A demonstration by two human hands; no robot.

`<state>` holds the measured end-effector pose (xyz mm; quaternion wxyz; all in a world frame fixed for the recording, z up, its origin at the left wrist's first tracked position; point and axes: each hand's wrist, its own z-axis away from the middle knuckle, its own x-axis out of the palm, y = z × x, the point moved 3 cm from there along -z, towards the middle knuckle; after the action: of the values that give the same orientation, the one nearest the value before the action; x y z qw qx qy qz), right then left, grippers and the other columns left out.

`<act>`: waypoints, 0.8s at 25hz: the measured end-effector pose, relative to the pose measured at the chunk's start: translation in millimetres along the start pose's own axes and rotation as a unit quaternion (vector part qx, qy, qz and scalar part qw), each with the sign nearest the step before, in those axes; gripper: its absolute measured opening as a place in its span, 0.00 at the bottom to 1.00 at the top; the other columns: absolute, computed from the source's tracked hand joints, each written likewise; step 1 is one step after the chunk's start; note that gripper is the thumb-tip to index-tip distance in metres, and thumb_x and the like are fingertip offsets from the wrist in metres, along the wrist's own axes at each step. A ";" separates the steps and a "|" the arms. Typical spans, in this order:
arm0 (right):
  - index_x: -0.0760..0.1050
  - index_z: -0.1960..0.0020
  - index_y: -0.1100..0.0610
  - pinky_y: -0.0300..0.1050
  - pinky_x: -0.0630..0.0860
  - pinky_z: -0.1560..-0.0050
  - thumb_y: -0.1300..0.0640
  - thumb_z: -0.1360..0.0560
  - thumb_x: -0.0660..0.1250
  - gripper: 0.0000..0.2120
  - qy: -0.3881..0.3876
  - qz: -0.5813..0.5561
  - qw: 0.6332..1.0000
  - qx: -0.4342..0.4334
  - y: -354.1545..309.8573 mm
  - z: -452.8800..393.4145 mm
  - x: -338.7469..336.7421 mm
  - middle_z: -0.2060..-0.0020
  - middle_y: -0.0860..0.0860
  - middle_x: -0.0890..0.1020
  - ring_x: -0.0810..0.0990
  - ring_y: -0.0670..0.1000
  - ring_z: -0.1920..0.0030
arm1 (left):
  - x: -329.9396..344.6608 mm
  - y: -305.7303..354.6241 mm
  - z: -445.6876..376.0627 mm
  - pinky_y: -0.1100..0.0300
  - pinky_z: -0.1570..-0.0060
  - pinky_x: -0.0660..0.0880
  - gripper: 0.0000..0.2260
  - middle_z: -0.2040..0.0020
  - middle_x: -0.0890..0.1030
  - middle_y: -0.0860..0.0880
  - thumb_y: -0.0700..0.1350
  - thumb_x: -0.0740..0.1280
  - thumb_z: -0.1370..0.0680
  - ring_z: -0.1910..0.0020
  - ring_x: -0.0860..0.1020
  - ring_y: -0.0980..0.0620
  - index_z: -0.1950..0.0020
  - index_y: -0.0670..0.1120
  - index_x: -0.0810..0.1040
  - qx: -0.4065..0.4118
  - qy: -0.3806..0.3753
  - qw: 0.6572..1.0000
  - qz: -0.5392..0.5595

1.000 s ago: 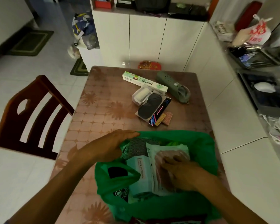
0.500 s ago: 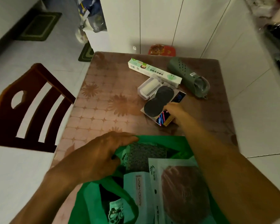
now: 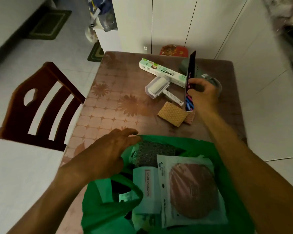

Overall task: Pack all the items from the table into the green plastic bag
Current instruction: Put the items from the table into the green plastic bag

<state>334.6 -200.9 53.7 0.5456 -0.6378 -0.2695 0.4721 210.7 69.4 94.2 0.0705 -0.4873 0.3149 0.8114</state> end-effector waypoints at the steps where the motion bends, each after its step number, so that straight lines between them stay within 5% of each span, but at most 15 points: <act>1: 0.79 0.44 0.57 0.37 0.81 0.53 0.68 0.27 0.67 0.13 -0.003 0.001 0.999 -0.054 -24.2 23.8 -15.5 0.46 0.50 0.82 0.81 0.42 0.52 | -0.3 0.9 5.6 0.64 0.36 0.64 0.41 0.24 0.53 0.57 0.32 0.65 0.31 0.31 0.60 0.55 0.24 0.56 0.53 0.006 -0.014 1.000 0.000; 4: 0.77 0.43 0.61 0.33 0.77 0.47 0.69 0.25 0.65 0.12 -0.059 0.040 0.959 -0.274 -77.8 134.5 -57.2 0.44 0.48 0.77 0.79 0.42 0.47 | -2.9 0.0 22.9 0.79 0.36 0.47 0.43 0.26 0.44 0.63 0.32 0.65 0.30 0.30 0.49 0.65 0.24 0.54 0.45 0.033 -0.058 0.996 0.060; 6: 0.73 0.39 0.55 0.35 0.75 0.42 0.69 0.26 0.63 0.18 -0.150 0.153 0.897 -0.386 -66.4 201.1 -61.8 0.42 0.48 0.75 0.77 0.45 0.44 | -15.5 4.9 29.6 0.72 0.32 0.57 0.39 0.28 0.51 0.61 0.30 0.63 0.31 0.32 0.54 0.64 0.25 0.53 0.54 0.067 -0.033 0.994 0.085; 9: 0.60 0.32 0.37 0.41 0.75 0.44 0.65 0.26 0.62 0.31 -0.349 0.312 0.842 -0.269 -15.8 239.3 -43.2 0.34 0.48 0.73 0.75 0.50 0.41 | -22.9 10.2 31.7 0.65 0.46 0.73 0.28 0.36 0.65 0.59 0.26 0.62 0.32 0.36 0.66 0.59 0.39 0.50 0.76 0.125 0.024 0.988 0.092; 11: 0.54 0.30 0.34 0.30 0.67 0.57 0.63 0.26 0.63 0.35 -0.397 0.353 0.830 -0.170 6.7 245.4 -36.2 0.39 0.47 0.74 0.72 0.47 0.48 | -12.9 9.3 29.8 0.58 0.45 0.74 0.20 0.32 0.67 0.53 0.30 0.62 0.31 0.35 0.67 0.51 0.46 0.50 0.80 0.086 -0.004 0.996 0.004; 13: 0.54 0.27 0.39 0.29 0.67 0.57 0.61 0.27 0.67 0.36 -0.374 0.416 0.816 -0.146 23.4 244.5 -38.5 0.40 0.45 0.72 0.71 0.50 0.46 | 2.2 7.1 27.1 0.51 0.45 0.74 0.21 0.28 0.64 0.49 0.34 0.62 0.29 0.35 0.65 0.47 0.39 0.50 0.76 0.014 -0.066 0.991 -0.119; 15: 0.57 0.26 0.44 0.44 0.72 0.41 0.58 0.28 0.69 0.35 -0.324 0.479 0.803 -0.144 43.1 241.9 -45.4 0.32 0.49 0.70 0.71 0.56 0.37 | 9.9 10.1 24.2 0.53 0.45 0.73 0.28 0.25 0.60 0.48 0.38 0.63 0.28 0.35 0.64 0.46 0.28 0.47 0.63 -0.006 -0.057 0.988 -0.146; 17: 0.58 0.26 0.47 0.54 0.69 0.34 0.58 0.25 0.66 0.31 -0.352 0.503 0.784 -0.087 59.7 244.5 -48.6 0.28 0.52 0.66 0.69 0.58 0.33 | 5.9 10.9 21.3 0.53 0.41 0.70 0.34 0.24 0.55 0.49 0.40 0.64 0.27 0.34 0.63 0.46 0.24 0.46 0.53 -0.013 -0.007 0.995 -0.094; 20: 0.48 0.23 0.49 0.54 0.75 0.42 0.52 0.26 0.67 0.39 -0.422 0.543 0.723 -0.063 46.6 261.2 -48.0 0.23 0.51 0.56 0.73 0.59 0.36 | -5.7 14.1 21.3 0.57 0.37 0.64 0.33 0.26 0.61 0.49 0.41 0.66 0.28 0.32 0.64 0.47 0.25 0.47 0.58 0.008 0.039 0.999 0.005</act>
<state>72.9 -138.9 35.0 -0.0157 -0.4423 -0.1085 0.8901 191.8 71.7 112.1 0.0585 -0.5161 0.3264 0.7897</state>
